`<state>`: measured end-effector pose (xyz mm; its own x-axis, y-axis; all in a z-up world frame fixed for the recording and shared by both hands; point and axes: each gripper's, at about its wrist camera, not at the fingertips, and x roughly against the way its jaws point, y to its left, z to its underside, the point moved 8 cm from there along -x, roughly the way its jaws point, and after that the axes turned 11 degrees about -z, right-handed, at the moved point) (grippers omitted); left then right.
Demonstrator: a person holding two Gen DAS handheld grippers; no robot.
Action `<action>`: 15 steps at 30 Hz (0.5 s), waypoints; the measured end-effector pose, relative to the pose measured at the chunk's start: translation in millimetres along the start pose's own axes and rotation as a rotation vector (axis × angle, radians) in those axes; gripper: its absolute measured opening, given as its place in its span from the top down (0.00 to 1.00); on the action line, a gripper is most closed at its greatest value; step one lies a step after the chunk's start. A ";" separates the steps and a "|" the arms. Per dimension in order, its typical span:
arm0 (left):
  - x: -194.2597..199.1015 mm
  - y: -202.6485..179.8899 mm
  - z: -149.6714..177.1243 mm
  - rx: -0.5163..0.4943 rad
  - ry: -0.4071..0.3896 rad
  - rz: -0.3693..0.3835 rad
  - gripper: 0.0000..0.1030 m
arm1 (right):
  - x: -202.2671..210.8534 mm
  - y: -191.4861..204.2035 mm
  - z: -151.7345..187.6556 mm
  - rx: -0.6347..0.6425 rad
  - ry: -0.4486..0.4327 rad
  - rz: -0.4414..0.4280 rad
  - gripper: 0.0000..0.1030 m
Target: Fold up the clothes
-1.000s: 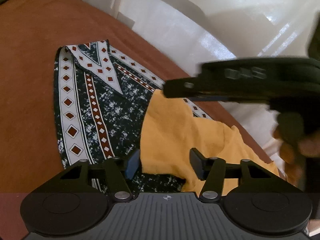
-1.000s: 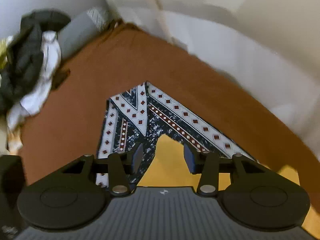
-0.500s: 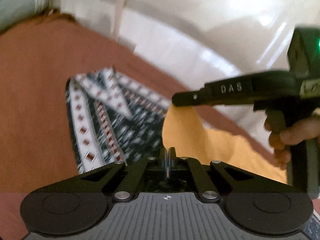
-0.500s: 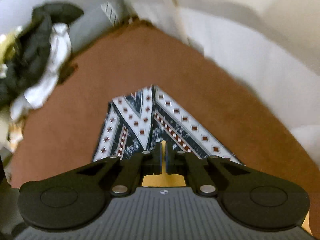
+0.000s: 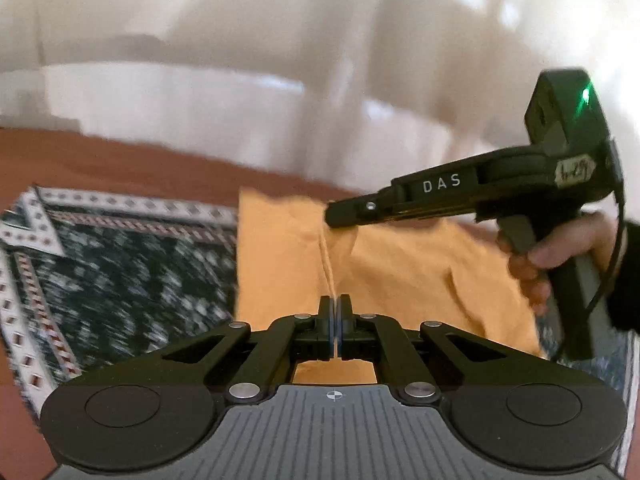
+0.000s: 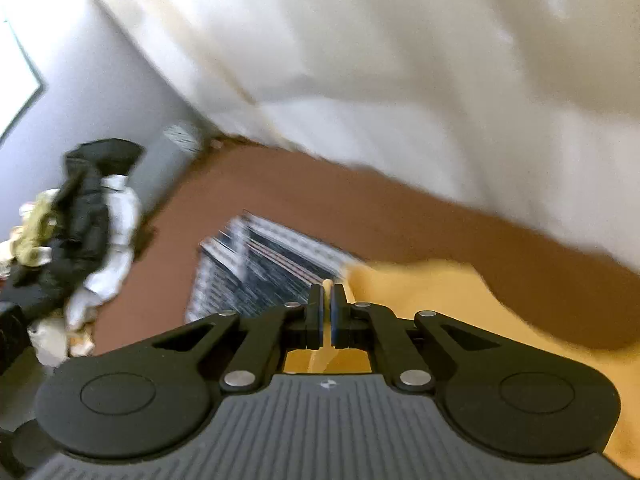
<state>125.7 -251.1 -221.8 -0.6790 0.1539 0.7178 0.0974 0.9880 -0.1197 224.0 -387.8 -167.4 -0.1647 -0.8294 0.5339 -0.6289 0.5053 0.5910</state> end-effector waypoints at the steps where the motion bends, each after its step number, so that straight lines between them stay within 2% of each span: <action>1: -6.3 -3.4 3.8 -0.013 0.024 0.010 0.93 | 2.1 -9.0 8.9 -0.024 0.012 0.028 0.94; 2: -10.6 -5.2 6.6 -0.020 0.041 0.019 0.88 | 3.7 -14.2 14.5 -0.043 0.017 0.048 0.93; 3: -12.6 -5.2 8.0 -0.019 0.049 0.026 0.78 | 5.3 -18.9 19.7 -0.060 0.021 0.066 0.93; 7: -7.9 -0.4 6.3 0.001 0.057 0.065 0.76 | 12.9 -27.1 27.3 -0.094 0.008 0.111 0.92; 9: 4.6 4.7 -0.2 0.017 0.028 0.076 0.72 | 18.4 -27.1 23.8 -0.108 -0.020 0.134 0.86; 11: 13.9 19.2 -10.2 0.053 -0.006 0.066 0.65 | 30.8 -30.2 21.0 -0.126 -0.060 0.157 0.68; 13: 15.0 37.8 -20.6 0.119 -0.023 0.040 0.64 | 38.9 -25.9 24.0 -0.146 -0.091 0.161 0.68; 15: 4.7 62.1 -26.6 0.235 -0.014 0.003 0.64 | 43.5 -16.4 32.8 -0.169 -0.106 0.143 0.67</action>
<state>147.9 -188.6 -207.6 -0.6895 0.1549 0.7075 -0.0716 0.9575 -0.2794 202.2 -440.0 -173.7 -0.3271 -0.7624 0.5584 -0.4585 0.6447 0.6116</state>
